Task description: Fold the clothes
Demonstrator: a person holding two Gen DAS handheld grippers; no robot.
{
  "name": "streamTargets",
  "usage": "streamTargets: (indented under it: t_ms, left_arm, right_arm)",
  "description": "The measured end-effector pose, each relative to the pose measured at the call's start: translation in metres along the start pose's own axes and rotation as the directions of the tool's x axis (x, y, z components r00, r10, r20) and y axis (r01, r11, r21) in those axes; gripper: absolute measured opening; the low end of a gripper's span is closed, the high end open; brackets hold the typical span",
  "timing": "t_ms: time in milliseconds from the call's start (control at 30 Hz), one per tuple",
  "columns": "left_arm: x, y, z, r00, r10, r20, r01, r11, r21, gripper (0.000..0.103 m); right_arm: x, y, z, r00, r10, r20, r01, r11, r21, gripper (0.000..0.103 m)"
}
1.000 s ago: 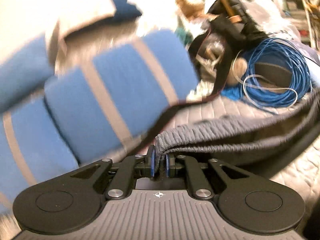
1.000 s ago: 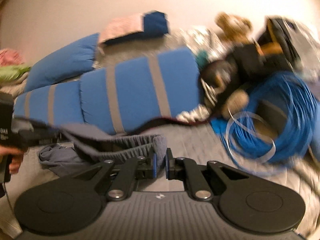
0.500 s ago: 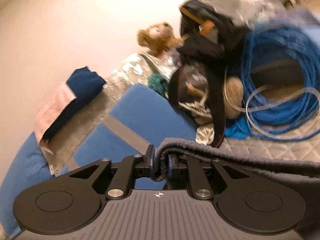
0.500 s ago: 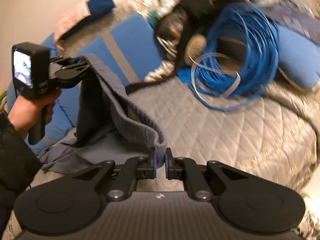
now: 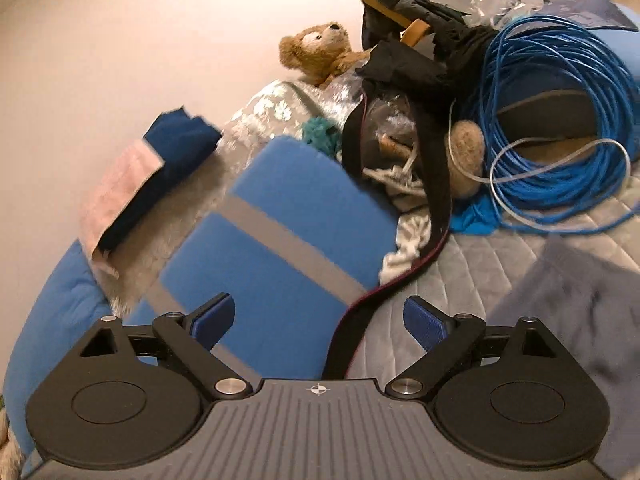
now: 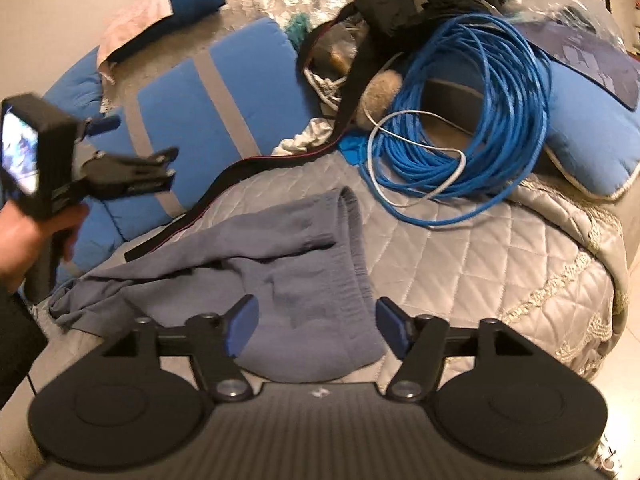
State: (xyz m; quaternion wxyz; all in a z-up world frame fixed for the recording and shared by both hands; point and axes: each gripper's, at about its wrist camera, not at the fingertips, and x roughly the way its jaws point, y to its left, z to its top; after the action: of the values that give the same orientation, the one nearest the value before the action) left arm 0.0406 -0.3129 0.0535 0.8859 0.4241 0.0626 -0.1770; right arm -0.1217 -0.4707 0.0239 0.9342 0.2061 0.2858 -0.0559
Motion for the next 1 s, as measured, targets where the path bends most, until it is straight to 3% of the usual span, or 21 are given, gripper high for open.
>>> streamTargets:
  t_ms: [300,433,533,633,800,1000]
  left_arm:
    - [-0.08,0.052,-0.094,0.992,-0.071,-0.102,0.058,0.991,-0.124,0.093]
    - [-0.104,0.066,-0.135,0.98,-0.118,-0.158,0.077,0.966,-0.247,0.093]
    - [-0.111,0.073,-0.161,0.973,-0.131,-0.192,0.06,0.94,-0.336,0.093]
    - [-0.11,0.083,-0.17,0.962,-0.153,-0.225,0.055,0.92,-0.389,0.093]
    - [-0.116,0.101,-0.176,0.968,-0.159,-0.194,0.055,0.891,-0.451,0.093]
    - [-0.108,0.101,-0.183,0.953,-0.188,-0.24,0.059,0.887,-0.458,0.093]
  right_arm:
    - [0.005,0.048,0.004,0.999,0.031,-0.014,-0.032,0.993,-0.111,0.089]
    - [0.019,0.083,0.004,0.997,0.069,-0.032,-0.073,0.983,-0.167,0.098]
    - [0.035,0.114,-0.002,0.988,0.152,-0.018,-0.152,0.962,-0.226,0.103]
    - [0.049,0.138,-0.017,0.961,0.269,0.071,-0.235,0.922,-0.309,0.103]
    - [0.07,0.165,-0.035,0.958,0.279,0.057,-0.24,0.898,-0.368,0.103]
    - [0.074,0.177,-0.04,0.96,0.276,0.045,-0.229,0.869,-0.438,0.103]
